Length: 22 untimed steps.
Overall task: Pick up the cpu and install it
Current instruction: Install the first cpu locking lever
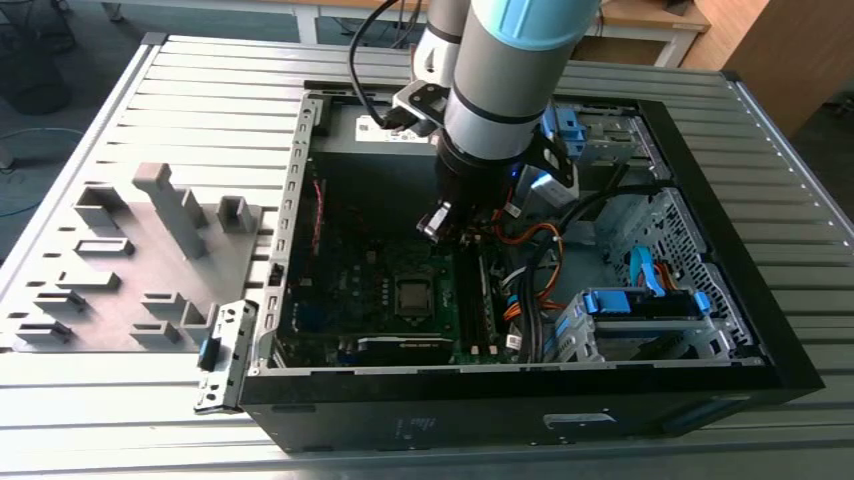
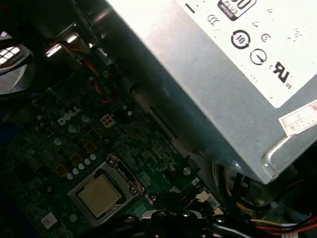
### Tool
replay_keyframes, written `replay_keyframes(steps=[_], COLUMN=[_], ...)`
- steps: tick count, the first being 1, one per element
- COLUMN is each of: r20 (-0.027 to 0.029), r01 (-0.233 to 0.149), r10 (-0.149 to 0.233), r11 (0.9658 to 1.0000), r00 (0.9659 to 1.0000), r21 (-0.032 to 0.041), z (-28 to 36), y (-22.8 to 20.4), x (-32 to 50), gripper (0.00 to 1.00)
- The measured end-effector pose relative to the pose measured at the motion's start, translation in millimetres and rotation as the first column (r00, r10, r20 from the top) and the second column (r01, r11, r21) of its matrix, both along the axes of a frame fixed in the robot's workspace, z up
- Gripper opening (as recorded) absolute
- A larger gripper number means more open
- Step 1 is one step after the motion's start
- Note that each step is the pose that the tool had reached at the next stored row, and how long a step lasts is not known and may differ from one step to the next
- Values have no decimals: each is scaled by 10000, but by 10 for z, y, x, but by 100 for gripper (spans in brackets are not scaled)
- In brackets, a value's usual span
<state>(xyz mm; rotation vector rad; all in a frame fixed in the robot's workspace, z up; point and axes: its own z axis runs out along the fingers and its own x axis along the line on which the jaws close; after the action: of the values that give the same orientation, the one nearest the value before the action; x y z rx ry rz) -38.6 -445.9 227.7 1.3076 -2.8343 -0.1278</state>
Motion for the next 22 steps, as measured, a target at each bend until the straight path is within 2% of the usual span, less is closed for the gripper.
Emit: replay_keyframes(steps=[7,10,17,22], r20=[-3,-6,-23,-28], r01=[-647,-953,-1573,-1754], r10=[647,953,1573,1754], r11=[9979,9953,9872,9840], r00=[9979,9954,9875,9845], r21=[-100,-145,-269,-306], z=[0,0,0,0], y=[-2,-2,-3,-11], x=[-3,-4,-10,-31], gripper=[11,11,11,11])
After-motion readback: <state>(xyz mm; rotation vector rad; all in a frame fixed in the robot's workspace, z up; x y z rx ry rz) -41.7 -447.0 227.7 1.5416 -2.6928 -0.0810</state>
